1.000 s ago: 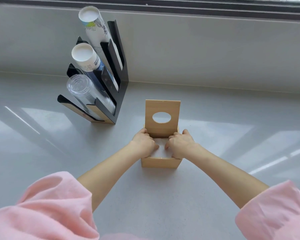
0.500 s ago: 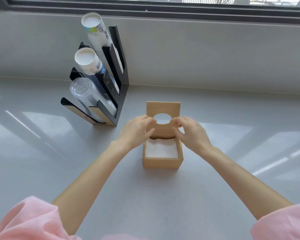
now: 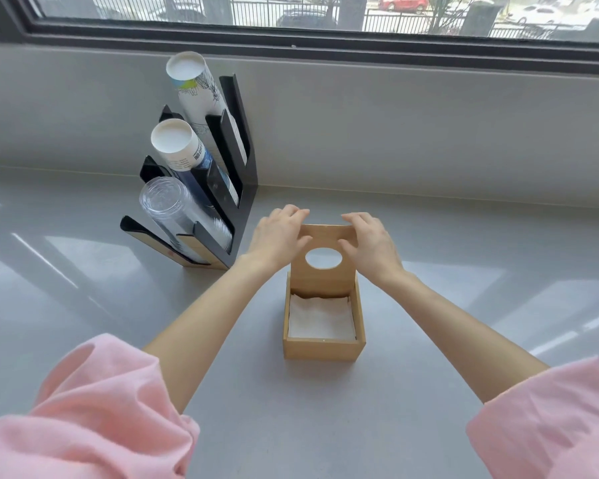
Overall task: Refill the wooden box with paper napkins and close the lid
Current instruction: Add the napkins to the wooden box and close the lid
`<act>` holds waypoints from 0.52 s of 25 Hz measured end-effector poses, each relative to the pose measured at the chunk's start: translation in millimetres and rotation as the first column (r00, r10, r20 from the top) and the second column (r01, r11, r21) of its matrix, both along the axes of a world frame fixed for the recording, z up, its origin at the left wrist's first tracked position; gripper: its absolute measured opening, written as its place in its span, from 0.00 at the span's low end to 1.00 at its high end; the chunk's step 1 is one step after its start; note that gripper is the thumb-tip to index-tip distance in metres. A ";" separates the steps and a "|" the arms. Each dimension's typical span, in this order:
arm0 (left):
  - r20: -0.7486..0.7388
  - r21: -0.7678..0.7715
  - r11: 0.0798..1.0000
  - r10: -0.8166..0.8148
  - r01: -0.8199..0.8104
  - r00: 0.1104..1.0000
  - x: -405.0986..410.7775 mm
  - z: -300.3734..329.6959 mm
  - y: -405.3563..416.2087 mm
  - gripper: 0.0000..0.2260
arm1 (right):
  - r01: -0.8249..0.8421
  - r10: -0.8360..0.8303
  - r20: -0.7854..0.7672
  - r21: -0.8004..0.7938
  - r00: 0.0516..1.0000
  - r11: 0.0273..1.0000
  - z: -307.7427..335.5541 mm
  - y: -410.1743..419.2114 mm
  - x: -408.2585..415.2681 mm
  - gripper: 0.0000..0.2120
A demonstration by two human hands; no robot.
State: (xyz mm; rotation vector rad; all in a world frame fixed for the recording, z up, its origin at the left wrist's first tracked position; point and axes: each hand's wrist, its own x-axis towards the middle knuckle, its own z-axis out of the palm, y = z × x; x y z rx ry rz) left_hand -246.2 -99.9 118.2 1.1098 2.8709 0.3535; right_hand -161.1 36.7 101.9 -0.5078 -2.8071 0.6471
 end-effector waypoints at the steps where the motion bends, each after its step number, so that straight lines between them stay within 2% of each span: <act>1: 0.010 0.002 1.000 0.010 -0.010 1.000 -0.7 -1.1 0.7 0.21 | 0.008 -0.008 0.009 -0.014 1.000 1.000 -0.3 0.8 -0.9 0.20; 7: 0.019 0.098 0.994 0.044 -0.046 0.999 3.9 -2.6 -0.8 0.14 | 0.028 -0.029 -0.001 -0.083 1.000 0.996 3.7 2.8 0.2 0.15; 13: -0.051 0.192 0.981 0.037 -0.026 0.998 14.1 -1.2 -11.5 0.11 | -0.008 -0.001 -0.104 -0.092 0.995 0.996 2.6 1.1 13.2 0.12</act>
